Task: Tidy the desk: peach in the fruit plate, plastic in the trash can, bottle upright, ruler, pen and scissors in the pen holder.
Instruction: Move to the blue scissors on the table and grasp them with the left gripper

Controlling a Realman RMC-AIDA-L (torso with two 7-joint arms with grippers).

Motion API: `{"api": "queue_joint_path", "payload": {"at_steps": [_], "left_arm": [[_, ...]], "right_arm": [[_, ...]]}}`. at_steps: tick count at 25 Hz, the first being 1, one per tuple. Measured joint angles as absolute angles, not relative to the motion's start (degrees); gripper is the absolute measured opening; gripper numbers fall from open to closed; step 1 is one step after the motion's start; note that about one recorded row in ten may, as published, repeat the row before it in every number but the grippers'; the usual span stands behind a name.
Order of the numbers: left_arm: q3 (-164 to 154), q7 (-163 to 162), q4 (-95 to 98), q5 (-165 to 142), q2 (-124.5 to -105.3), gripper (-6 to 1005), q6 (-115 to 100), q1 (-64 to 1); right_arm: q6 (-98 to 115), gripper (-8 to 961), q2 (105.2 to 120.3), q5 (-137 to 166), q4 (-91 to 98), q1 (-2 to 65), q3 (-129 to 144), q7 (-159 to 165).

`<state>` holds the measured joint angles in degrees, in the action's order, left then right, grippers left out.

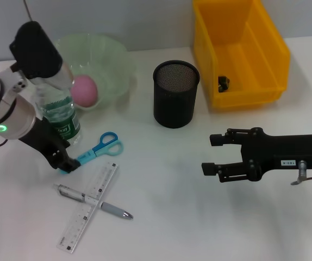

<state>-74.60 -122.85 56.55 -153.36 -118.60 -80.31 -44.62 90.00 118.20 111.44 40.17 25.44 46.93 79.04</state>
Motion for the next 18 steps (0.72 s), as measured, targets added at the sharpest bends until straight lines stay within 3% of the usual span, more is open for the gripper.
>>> {"api": "queue_joint_path", "payload": {"at_steps": [11,18], "left_arm": [[-77.8,-125.9,54.5,-155.5,-118.83,620,-80.9,-48.1],[-79.0,-126.4,53.1,-155.8,-118.88,618,-81.1,-49.2]], "right_arm": [[90.1,815,118.21,111.6,40.2,25.2,46.9,78.7],[90.1,815,118.21,111.9,40.1,25.2,46.9,78.7]]}}
